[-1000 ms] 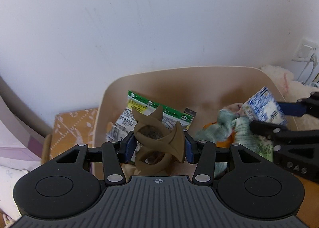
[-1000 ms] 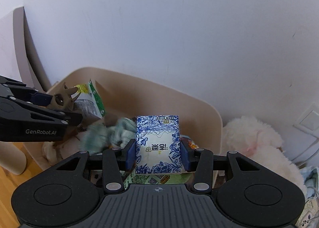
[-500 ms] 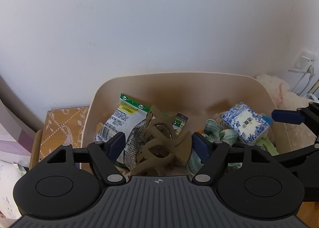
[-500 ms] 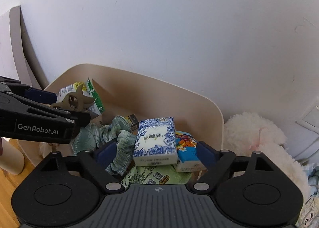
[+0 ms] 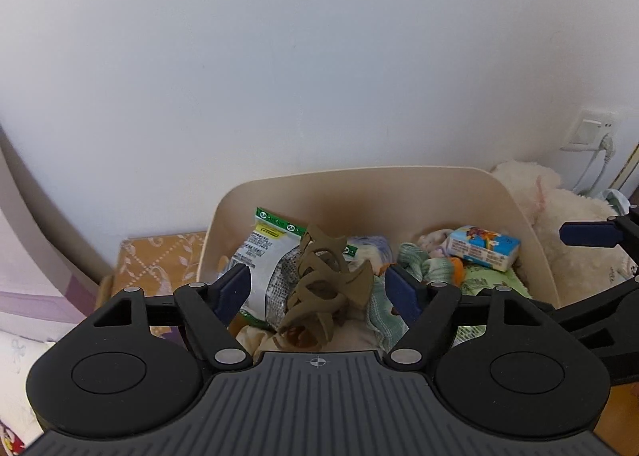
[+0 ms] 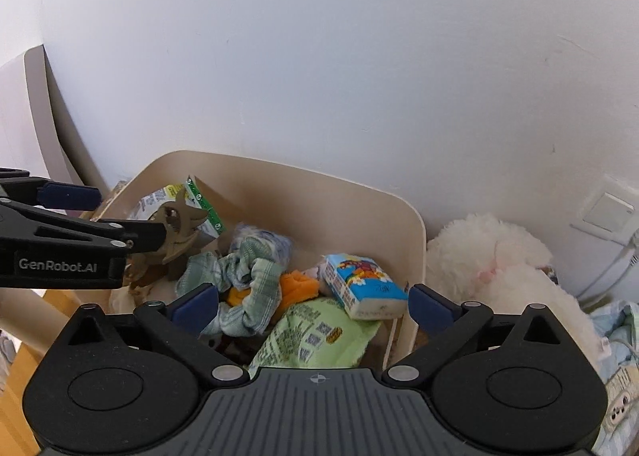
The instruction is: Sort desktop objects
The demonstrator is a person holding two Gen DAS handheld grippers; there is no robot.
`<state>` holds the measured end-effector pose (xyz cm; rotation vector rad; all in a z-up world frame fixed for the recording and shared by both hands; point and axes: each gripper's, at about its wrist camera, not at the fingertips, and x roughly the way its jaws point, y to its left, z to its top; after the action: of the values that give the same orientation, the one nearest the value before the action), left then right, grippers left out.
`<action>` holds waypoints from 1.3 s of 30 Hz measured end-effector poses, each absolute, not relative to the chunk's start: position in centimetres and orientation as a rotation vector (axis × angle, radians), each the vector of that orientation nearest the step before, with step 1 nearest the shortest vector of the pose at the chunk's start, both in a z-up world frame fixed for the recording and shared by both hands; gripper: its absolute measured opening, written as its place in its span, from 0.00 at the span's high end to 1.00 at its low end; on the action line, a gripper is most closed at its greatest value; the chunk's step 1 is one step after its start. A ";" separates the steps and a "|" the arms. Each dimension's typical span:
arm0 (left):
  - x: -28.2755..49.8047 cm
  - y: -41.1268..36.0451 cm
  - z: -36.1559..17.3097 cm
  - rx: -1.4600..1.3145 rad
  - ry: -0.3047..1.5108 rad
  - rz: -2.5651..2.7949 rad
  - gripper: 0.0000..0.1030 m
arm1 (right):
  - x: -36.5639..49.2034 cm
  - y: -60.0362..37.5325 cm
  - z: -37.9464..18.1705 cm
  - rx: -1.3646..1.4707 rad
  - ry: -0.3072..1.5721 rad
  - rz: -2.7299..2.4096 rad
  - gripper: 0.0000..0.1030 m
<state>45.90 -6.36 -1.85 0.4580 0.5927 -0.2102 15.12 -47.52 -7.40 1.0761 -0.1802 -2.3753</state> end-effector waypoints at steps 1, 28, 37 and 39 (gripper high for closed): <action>45.4 -6.3 -1.6 0.458 0.589 -0.213 0.27 | 15.5 -47.2 -7.1 1.077 -0.184 -2.379 0.00; 25.6 -1.4 1.5 0.517 0.519 -0.291 0.27 | 32.3 -41.3 -0.2 0.935 -0.113 -2.451 0.00; 19.1 0.5 1.7 0.529 0.489 -0.305 0.27 | 37.2 -40.0 1.6 0.916 -0.137 -2.418 0.00; 17.8 0.9 1.7 0.523 0.496 -0.307 0.27 | 38.4 -39.6 2.1 0.901 -0.143 -2.427 0.00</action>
<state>17.78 0.88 1.73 0.5233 0.4955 -0.3066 38.44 -39.56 2.11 0.9011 -0.1432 -2.4270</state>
